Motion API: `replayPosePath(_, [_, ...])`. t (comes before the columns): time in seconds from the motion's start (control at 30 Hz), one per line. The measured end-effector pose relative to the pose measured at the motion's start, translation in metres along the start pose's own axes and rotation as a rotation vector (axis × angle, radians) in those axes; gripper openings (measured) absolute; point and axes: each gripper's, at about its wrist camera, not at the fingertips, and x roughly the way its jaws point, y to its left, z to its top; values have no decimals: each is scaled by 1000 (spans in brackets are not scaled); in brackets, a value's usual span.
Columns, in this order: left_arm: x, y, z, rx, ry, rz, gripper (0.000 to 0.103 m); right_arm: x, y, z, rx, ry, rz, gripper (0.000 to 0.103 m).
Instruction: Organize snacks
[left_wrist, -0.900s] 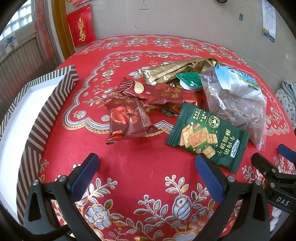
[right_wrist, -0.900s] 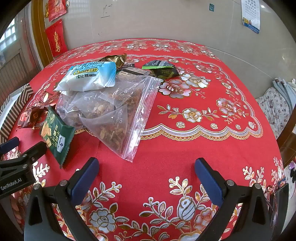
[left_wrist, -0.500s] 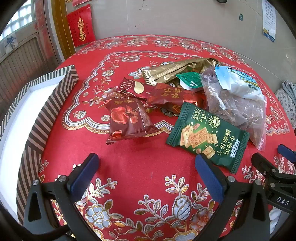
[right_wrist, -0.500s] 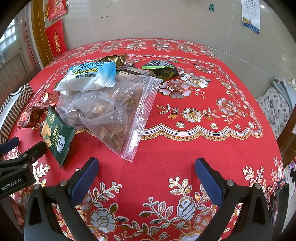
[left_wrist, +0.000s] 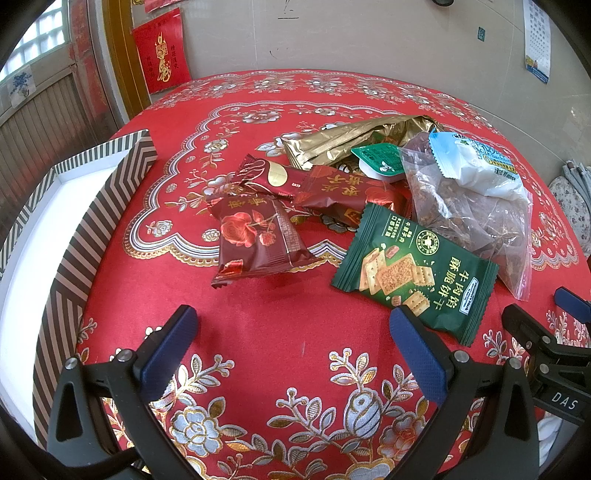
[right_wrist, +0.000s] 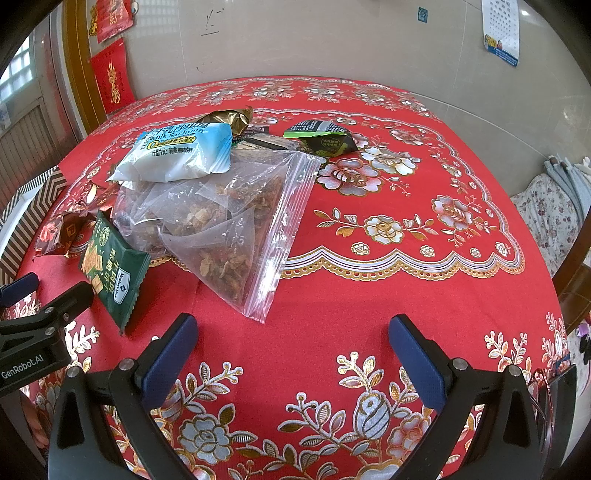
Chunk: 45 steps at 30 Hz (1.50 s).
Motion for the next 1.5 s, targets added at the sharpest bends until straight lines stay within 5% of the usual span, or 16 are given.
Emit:
replayPosePath(0.67, [0, 0, 0, 0, 0, 0, 103, 2, 0, 0, 11, 10, -9, 103])
replayPosePath(0.83, [-10, 2, -2, 19, -41, 14, 103, -7, -5, -4, 42, 1, 70, 103])
replayPosePath(0.93, [-30, 7, -7, 5, -79, 4, 103, -23, -12, -7, 89, -58, 138, 103])
replayPosePath(1.13, [-56, 5, -8, 25, -169, 5, 103, -77, -5, -9, 47, -262, 132, 103])
replayPosePath(1.5, [-72, 9, -13, 16, -211, -39, 103, -95, -3, -8, 12, -344, 198, 103])
